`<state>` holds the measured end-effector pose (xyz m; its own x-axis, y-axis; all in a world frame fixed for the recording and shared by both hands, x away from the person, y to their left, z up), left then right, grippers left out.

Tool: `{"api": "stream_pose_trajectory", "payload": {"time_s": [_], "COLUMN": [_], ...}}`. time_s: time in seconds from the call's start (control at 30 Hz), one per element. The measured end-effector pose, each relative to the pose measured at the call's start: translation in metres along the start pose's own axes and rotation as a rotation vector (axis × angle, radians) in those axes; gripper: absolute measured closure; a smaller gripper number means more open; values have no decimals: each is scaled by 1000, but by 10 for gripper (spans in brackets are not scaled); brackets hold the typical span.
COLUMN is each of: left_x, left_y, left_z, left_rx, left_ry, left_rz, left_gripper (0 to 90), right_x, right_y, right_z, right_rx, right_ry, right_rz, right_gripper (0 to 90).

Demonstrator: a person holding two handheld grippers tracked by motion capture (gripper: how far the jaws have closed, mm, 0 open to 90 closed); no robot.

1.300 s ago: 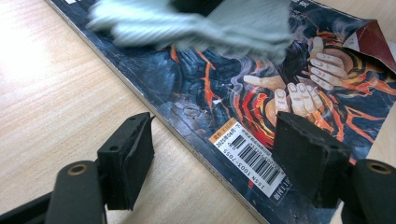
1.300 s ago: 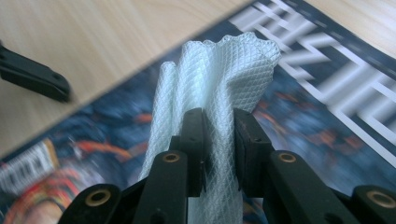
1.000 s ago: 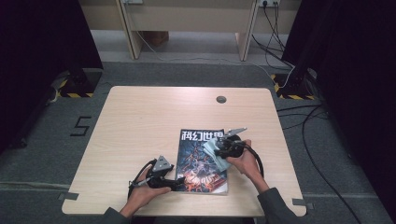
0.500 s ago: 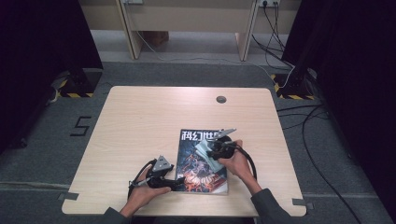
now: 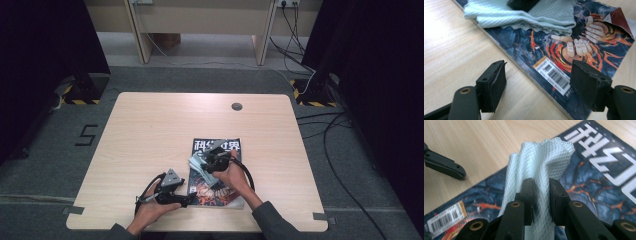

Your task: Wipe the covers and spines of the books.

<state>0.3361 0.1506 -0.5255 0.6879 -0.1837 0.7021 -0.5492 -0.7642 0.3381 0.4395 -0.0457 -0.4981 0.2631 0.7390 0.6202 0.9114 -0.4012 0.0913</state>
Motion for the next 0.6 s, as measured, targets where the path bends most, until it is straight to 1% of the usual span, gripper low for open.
{"api": "stream_pose_trajectory", "payload": {"time_s": [0.03,0.07,0.1,0.13,0.17,0.2,0.27,0.33,0.37,0.4,0.43,0.47,0.5,0.57,0.6], "left_x": [-3,-3,-4,-4,-5,-6,-9,-9,-10,-11,-12,-12,-13,-15,-15], "left_y": [1,1,1,1,1,3,6,7,8,10,12,12,13,16,18], "left_z": [-2,-2,-3,-3,-4,-5,-7,-8,-9,-11,-11,-11,-11,-12,-13], "left_rx": [-6,-6,-8,-8,-10,-15,-18,-18,-20,-35,-40,-40,-39,-40,-44], "left_ry": [2,2,6,6,5,-9,-11,-19,-28,-50,-53,-53,-55,-61,-66], "left_rz": [-1,-1,1,1,1,8,5,10,13,29,46,46,58,64,73], "left_gripper": [279,276,275,274,274,266,261,260,260,260,260,263,263,272,283], "right_x": [-6,-6,-15,-15,-21,-33,-46,-57,-57,-65,-66,-67,-67,-69,-70], "right_y": [3,3,10,10,15,24,34,41,41,46,48,50,50,51,52], "right_z": [-6,-6,-13,-13,-18,-27,-37,-44,-44,-49,-51,-53,-53,-55,-55], "right_rx": [-10,-10,-24,-24,-38,-65,-85,-101,-101,-110,-119,-129,-129,-154,-153], "right_ry": [-9,-9,-18,-18,-24,-29,-32,-29,-29,-22,-29,-40,-40,-56,-51], "right_rz": [1,1,18,18,32,60,91,133,133,147,148,146,146,147,157], "right_gripper": [760,760,759,759,759,758,758,759,759,758,759,758,758,758,758]}}
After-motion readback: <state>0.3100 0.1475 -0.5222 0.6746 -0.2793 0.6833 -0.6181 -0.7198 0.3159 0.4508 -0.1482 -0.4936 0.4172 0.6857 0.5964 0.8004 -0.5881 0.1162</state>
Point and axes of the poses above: each handheld gripper's, and its own axes: z roughly forward along the jaws, x roughly out of its top, y roughly to its right, the point moved 1 cm from there along z, roughly forward along the jaws, and after that the axes turned 15 degrees about -z, right-handed, at the moved point
